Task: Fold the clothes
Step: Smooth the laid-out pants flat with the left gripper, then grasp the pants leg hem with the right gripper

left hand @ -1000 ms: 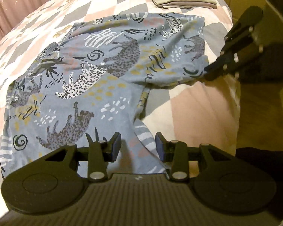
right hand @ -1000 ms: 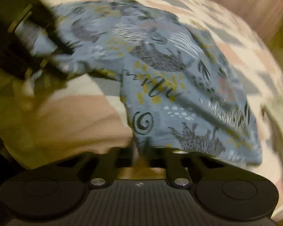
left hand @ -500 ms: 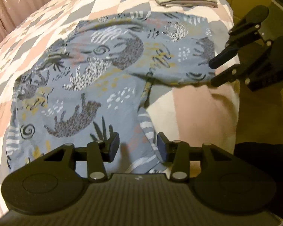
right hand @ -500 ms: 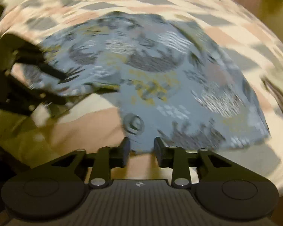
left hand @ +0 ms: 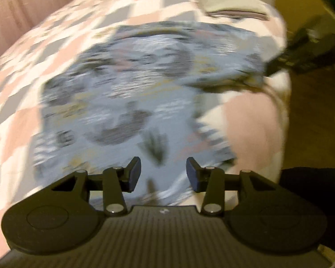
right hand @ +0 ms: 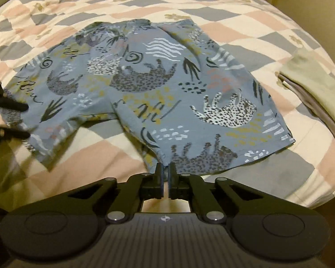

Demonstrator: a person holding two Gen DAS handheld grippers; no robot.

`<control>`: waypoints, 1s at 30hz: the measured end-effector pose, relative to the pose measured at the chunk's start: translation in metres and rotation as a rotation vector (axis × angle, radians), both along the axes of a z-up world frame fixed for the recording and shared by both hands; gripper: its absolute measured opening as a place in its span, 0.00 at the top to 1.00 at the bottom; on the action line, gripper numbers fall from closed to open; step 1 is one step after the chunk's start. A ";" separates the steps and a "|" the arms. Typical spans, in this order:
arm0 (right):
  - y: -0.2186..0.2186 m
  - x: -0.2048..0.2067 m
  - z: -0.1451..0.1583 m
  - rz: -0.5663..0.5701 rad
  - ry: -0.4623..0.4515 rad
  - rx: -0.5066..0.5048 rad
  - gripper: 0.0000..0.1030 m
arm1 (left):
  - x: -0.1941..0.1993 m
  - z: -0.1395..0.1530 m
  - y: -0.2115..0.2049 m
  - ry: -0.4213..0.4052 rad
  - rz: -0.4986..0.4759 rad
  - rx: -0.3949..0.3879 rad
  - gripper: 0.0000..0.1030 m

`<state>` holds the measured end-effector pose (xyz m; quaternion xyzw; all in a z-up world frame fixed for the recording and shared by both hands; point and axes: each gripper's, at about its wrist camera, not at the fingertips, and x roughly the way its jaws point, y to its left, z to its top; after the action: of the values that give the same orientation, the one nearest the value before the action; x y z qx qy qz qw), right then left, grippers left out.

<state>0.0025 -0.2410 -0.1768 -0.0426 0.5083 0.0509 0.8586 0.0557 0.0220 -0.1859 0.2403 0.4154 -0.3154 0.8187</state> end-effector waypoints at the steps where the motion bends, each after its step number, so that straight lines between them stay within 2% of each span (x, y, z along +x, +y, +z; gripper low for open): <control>1: 0.009 0.000 0.000 0.009 0.002 0.031 0.84 | 0.004 0.002 0.010 -0.012 0.037 0.016 0.59; 2: 0.018 -0.001 0.001 0.019 0.004 0.061 0.83 | 0.007 0.003 0.019 -0.020 0.074 0.029 0.57; 4: 0.035 -0.002 0.001 0.037 0.007 0.122 0.73 | 0.014 0.003 0.039 -0.027 0.148 0.043 0.54; 7: 0.066 0.001 -0.009 0.064 0.029 0.215 0.67 | 0.025 0.004 0.069 -0.033 0.254 0.062 0.51; 9: 0.080 0.005 -0.019 0.056 0.051 0.253 0.58 | 0.031 -0.002 0.085 0.005 0.299 0.061 0.44; 10: 0.083 0.007 -0.025 0.038 0.069 0.275 0.55 | 0.034 -0.006 0.092 0.027 0.318 0.058 0.44; 13: 0.091 0.015 -0.044 -0.019 0.121 0.347 0.55 | 0.041 -0.017 0.107 0.087 0.359 0.002 0.48; 14: 0.090 0.017 -0.048 -0.041 0.136 0.376 0.60 | 0.043 -0.017 0.110 0.108 0.363 -0.028 0.53; 15: 0.088 0.018 -0.050 -0.056 0.145 0.389 0.84 | 0.044 -0.017 0.112 0.128 0.365 -0.061 0.56; 16: 0.086 0.018 -0.050 -0.067 0.152 0.394 0.97 | 0.046 -0.016 0.114 0.143 0.368 -0.095 0.56; 20: 0.078 0.013 -0.033 -0.075 0.118 0.279 0.99 | 0.053 -0.005 0.123 0.161 0.395 -0.203 0.54; 23: 0.069 0.010 -0.026 -0.095 0.119 0.207 1.00 | 0.066 -0.008 0.129 0.203 0.415 -0.241 0.55; 26: 0.072 0.011 -0.022 -0.080 0.114 0.185 1.00 | 0.077 -0.018 0.128 0.268 0.413 -0.258 0.63; 27: 0.074 0.012 -0.021 -0.073 0.112 0.180 1.00 | 0.079 -0.019 0.127 0.282 0.409 -0.259 0.75; 28: 0.076 0.013 -0.020 -0.066 0.111 0.176 0.99 | 0.080 -0.020 0.125 0.291 0.404 -0.257 0.82; 29: 0.078 0.013 -0.019 -0.059 0.109 0.171 0.98 | 0.080 -0.018 0.125 0.290 0.400 -0.252 0.96; 30: 0.080 0.014 -0.018 -0.052 0.107 0.167 0.96 | 0.078 -0.015 0.125 0.284 0.401 -0.255 1.00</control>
<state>0.0165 -0.1613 -0.1945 0.0450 0.5483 0.0727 0.8319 0.1341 0.1473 -0.2010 0.0015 0.5224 -0.2272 0.8219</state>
